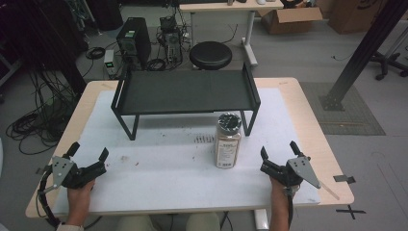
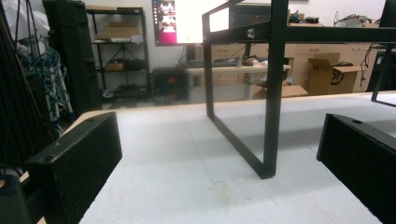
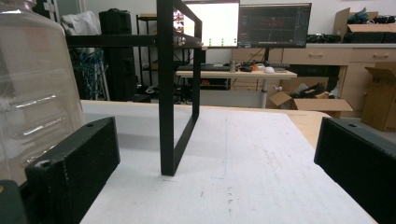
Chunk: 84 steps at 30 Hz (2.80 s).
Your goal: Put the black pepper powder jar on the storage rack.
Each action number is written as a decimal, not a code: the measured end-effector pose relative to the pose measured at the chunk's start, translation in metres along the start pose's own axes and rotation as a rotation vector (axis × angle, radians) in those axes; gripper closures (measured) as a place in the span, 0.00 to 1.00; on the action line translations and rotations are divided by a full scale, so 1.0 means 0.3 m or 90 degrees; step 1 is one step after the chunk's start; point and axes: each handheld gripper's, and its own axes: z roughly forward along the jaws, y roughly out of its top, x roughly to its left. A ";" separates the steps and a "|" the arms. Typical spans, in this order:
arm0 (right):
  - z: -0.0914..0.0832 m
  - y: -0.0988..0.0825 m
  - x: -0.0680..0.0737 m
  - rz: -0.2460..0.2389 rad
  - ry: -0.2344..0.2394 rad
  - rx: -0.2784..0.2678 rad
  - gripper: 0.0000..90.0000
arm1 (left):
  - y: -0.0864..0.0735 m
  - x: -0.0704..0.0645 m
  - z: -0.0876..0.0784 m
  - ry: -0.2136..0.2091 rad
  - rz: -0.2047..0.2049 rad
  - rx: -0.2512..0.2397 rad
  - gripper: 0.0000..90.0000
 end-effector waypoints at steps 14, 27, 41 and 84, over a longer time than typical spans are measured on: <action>-0.024 0.113 0.083 -0.014 -0.004 -0.015 0.00 | 0.000 -0.001 0.000 0.001 0.003 0.000 0.00; -0.045 0.194 0.203 -0.021 -0.010 -0.013 0.00 | 0.000 -0.001 0.001 0.000 0.001 0.001 0.01; -0.058 0.239 0.333 -0.015 -0.018 -0.010 0.00 | 0.000 -0.001 0.000 0.000 0.002 0.000 0.01; 0.036 0.140 0.560 -0.003 -0.104 0.042 0.00 | 0.000 -0.001 0.001 -0.001 0.004 0.002 0.01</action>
